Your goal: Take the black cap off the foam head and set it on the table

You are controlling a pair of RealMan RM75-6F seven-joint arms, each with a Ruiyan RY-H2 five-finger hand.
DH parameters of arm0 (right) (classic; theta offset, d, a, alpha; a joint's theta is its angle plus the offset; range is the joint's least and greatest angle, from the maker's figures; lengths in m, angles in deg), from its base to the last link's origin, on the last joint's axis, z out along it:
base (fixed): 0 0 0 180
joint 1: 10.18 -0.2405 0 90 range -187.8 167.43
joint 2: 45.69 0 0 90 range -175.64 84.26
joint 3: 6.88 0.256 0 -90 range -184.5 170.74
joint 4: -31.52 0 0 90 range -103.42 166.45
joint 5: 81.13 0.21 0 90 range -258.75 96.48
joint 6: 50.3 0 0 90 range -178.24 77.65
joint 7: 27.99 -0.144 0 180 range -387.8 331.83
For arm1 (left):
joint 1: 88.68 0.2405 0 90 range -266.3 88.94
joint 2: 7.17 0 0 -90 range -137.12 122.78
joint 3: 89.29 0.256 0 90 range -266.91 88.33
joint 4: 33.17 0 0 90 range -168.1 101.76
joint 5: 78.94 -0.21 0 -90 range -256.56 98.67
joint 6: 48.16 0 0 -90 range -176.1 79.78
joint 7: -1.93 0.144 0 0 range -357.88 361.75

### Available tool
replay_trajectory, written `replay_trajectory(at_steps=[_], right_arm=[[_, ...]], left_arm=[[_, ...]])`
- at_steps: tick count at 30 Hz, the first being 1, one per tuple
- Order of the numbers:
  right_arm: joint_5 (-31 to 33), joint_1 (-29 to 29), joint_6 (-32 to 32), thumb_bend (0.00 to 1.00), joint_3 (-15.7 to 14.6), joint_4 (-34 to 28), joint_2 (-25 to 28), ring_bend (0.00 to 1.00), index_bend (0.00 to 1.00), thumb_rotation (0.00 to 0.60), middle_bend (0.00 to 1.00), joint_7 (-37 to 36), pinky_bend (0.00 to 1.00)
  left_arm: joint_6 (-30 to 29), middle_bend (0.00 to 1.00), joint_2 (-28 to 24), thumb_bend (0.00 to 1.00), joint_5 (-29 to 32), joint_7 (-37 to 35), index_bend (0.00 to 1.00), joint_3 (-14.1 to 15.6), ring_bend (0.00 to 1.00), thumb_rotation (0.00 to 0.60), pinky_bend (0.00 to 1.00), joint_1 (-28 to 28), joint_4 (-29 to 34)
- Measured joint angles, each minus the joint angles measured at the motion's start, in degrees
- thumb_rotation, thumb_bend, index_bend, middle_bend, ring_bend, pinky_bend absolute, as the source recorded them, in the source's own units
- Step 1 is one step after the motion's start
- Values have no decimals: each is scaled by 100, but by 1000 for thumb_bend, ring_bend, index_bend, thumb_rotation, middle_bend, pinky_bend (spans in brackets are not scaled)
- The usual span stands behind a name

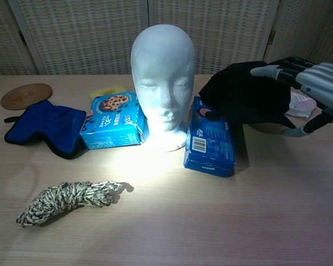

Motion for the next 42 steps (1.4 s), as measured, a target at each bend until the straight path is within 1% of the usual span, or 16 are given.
replay_trajectory(at_steps=[4,10,19,21,27,30,34,36,37,39,40,42], right_arm=[[94,106,363,0,-51,-391,264,0,0,600,0,455,0],[225,142,783,0,-46,-712,414,0,0,600,0,928,0],[195,97,1091,0,-47,-1054,556,0,0,600,0,1304,0],[149,96,1010,0,-29,-1074,565,0,0,600,0,1319,0],[22,181,424,0,121,-1304,713,0,0,600,0,1310,0],[39,319,60,0,250,-1535,842,0,0,600,0,1402,0],[136,569,-362,0,404,-1997,1097,0,0,600,3,1580,3],[194,687,-472,0,452,-2224,1245,15,1,600,35,1683,42],[241,774,-536,0,477,-2377,1363,31,15,600,59,1768,66],[332,914,-617,0,507,-2602,1545,67,73,600,107,1918,98],[397,1010,-666,0,520,-2750,1658,78,100,600,122,2008,109],[497,1152,-735,0,533,-2970,1823,89,124,600,136,2113,142]], left_arm=[[3,51,-17,203,-34,7,122,13,69,600,15,-7,22],[-12,51,-39,202,-40,44,122,16,69,600,15,-3,70],[31,51,-53,203,-4,94,122,10,69,600,15,-23,112],[34,51,-48,202,-21,89,122,10,69,600,15,-31,108],[-7,51,-43,203,-3,44,122,-20,69,600,15,-25,57],[4,51,-20,203,27,5,122,-39,69,600,15,-34,7],[34,51,28,203,52,-6,122,-71,69,600,15,-69,-59],[45,51,38,203,58,-10,122,-85,68,600,15,-86,-79],[49,51,48,203,61,-20,122,-96,69,600,15,-96,-92],[56,51,66,203,65,-31,122,-111,69,600,15,-112,-116],[63,51,76,203,67,-35,122,-117,69,600,15,-122,-130],[68,51,92,203,68,-39,122,-130,69,600,15,-137,-151]])
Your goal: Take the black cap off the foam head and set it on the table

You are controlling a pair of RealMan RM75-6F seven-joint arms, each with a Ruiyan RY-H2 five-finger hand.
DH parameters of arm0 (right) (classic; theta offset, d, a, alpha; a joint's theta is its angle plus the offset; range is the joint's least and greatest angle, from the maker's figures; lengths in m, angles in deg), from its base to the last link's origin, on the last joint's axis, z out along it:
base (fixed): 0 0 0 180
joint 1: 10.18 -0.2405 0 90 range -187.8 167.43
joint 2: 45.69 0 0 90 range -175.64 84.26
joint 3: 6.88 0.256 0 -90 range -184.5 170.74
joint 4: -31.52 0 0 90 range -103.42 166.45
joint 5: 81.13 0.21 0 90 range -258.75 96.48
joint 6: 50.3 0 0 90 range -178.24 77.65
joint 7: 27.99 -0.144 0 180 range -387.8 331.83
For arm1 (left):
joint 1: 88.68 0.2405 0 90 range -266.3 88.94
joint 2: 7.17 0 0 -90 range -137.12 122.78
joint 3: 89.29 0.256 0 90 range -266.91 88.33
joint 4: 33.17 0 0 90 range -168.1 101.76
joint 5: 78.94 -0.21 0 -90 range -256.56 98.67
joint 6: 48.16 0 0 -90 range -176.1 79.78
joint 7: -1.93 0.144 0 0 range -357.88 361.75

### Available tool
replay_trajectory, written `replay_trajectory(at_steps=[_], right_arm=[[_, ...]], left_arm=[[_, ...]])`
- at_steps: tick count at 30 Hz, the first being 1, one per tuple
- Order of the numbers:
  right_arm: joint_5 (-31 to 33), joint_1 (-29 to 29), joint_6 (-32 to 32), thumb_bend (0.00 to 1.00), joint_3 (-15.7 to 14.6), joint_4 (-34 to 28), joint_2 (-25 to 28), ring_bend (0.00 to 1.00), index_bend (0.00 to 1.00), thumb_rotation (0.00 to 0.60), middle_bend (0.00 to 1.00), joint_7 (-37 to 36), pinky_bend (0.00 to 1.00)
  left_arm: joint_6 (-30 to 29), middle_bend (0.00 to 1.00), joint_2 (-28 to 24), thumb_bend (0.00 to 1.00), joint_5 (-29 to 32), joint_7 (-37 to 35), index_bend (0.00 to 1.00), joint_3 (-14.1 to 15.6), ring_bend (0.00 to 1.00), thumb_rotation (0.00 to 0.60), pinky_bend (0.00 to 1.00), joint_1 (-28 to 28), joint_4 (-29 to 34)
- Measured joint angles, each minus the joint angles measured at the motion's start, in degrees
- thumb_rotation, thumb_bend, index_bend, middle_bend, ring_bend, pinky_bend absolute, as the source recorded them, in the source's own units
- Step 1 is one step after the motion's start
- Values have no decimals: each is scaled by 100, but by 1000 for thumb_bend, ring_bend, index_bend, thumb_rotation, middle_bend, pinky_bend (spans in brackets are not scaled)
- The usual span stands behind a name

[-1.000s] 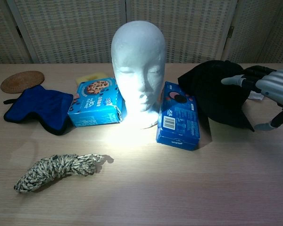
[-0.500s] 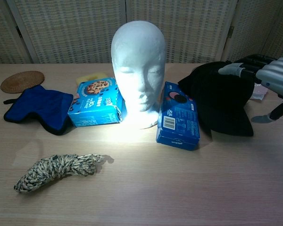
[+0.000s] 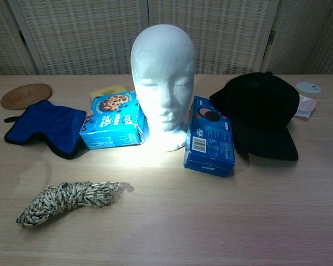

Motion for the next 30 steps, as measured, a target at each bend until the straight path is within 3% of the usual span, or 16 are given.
replay_trajectory(at_steps=[13,30], right_arm=[[354,881,-180,0,-222,-1111,1032,94,134,600,141,70,176],[306,1263,-108,0,-278,-1322,1178,94,133,600,154,62,176]], left_arm=[[26,51,46,203,-40,-38,122,-29,69,600,15,-76,-67],[-23,51,72,202,-73,-102,122,-5,69,600,15,-61,-127]])
